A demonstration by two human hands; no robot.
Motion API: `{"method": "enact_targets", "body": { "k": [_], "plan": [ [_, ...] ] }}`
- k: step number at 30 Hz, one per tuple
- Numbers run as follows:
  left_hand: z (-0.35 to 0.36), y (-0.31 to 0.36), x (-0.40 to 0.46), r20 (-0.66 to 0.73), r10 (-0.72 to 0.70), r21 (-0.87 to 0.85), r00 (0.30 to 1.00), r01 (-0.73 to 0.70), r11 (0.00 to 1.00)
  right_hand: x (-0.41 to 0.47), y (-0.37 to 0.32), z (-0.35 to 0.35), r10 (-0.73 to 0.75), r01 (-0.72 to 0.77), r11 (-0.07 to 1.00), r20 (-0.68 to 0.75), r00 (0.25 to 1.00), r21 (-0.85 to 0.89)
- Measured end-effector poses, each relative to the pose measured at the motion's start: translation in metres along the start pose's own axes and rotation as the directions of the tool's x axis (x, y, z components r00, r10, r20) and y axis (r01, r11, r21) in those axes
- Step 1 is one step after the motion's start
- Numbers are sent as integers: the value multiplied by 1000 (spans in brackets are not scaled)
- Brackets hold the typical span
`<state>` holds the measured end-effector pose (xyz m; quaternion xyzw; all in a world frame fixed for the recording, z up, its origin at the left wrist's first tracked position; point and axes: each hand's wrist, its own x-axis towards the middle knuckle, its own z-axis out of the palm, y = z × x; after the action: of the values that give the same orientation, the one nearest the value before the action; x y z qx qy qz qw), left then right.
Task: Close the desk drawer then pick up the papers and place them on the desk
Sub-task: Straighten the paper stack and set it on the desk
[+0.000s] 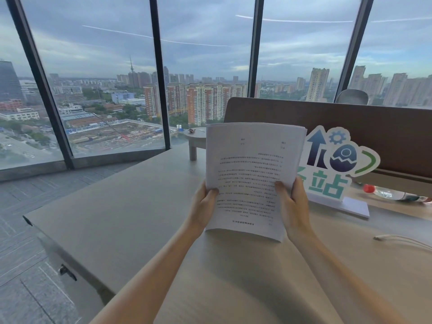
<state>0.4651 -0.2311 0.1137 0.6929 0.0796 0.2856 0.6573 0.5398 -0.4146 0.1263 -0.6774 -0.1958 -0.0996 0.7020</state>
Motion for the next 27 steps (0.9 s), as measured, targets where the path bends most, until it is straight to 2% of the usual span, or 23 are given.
{"method": "enact_targets", "body": {
  "k": [6,12,16,22,27],
  "plan": [
    [2,-8,10,-44,16,39,999,-14,999,3,0,1,52,-55,996,45,998,74],
    [1,-28,3,-33,-14,37,999,15,999,-3,24,2,121,-123,992,71,990,22],
    [0,-24,7,-123,-27,46,992,33,998,4,20,6,137,-137,990,66,988,6],
    [-14,-19,14,-284,-73,84,956,100,991,14,17,23,249,-253,967,86,965,34],
    [-38,-19,27,-366,-163,134,916,225,965,24,14,50,295,-293,956,143,945,-35]
  ]
}}
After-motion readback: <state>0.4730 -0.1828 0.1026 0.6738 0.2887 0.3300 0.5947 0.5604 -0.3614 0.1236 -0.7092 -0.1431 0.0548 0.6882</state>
